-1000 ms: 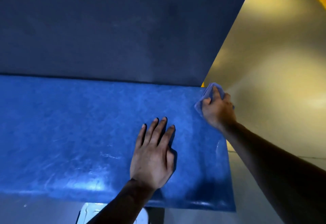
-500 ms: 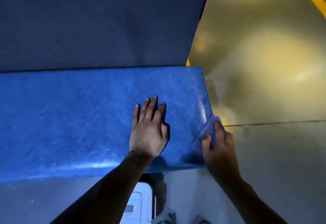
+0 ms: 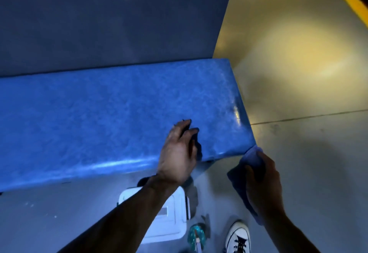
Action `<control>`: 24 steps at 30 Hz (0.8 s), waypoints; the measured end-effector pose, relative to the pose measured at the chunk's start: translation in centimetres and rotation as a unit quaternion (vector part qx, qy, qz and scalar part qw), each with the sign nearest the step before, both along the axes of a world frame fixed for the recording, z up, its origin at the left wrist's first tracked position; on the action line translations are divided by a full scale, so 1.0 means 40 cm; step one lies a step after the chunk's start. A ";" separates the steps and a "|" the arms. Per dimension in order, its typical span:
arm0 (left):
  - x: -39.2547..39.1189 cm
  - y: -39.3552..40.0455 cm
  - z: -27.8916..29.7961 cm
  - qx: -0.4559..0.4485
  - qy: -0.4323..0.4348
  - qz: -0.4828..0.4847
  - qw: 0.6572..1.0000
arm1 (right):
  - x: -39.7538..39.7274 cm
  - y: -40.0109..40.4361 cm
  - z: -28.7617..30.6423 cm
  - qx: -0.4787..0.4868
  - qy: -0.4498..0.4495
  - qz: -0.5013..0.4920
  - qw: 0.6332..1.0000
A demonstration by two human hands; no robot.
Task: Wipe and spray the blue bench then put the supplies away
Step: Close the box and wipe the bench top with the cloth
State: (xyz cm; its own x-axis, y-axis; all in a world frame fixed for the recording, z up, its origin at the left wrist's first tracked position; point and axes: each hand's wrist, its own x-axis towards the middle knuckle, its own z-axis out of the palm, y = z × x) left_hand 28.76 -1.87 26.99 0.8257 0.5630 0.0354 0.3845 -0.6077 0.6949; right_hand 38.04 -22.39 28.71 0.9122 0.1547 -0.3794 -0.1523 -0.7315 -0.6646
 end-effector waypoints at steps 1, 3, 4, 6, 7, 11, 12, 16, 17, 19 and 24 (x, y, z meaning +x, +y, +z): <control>-0.036 -0.024 0.014 -0.038 -0.018 -0.004 0.999 | -0.037 -0.009 0.009 0.013 0.010 -0.014 1.000; -0.105 -0.087 0.042 -0.127 -0.025 0.007 0.992 | -0.116 -0.016 0.021 0.049 0.029 -0.035 0.998; -0.142 -0.120 0.051 -0.193 -0.019 0.026 0.981 | -0.158 -0.011 0.028 0.074 0.038 -0.047 0.995; -0.219 -0.180 0.052 -0.343 -0.007 0.070 0.937 | -0.229 0.011 0.036 0.115 0.032 -0.056 0.991; -0.258 -0.202 0.043 -0.391 -0.002 0.086 0.916 | -0.262 0.025 0.039 0.135 0.034 -0.049 0.989; -0.413 -0.241 0.004 -0.447 -0.015 0.174 0.877 | -0.381 0.056 0.032 0.176 0.116 0.002 0.978; -0.450 -0.240 -0.012 -0.452 -0.023 0.197 0.870 | -0.402 0.054 0.011 0.159 0.134 0.023 0.978; -0.577 -0.200 -0.090 -0.423 -0.018 0.302 0.854 | -0.468 0.083 -0.075 0.053 0.220 0.087 0.970; -0.602 -0.184 -0.121 -0.413 -0.011 0.332 0.848 | -0.483 0.093 -0.109 0.030 0.232 0.091 0.968; -0.632 -0.148 -0.179 -0.415 -0.008 0.386 0.824 | -0.514 0.111 -0.186 0.001 0.195 0.132 0.972; -0.639 -0.066 -0.381 -0.371 0.080 0.403 0.833 | -0.557 0.184 -0.407 -0.013 0.279 0.119 0.953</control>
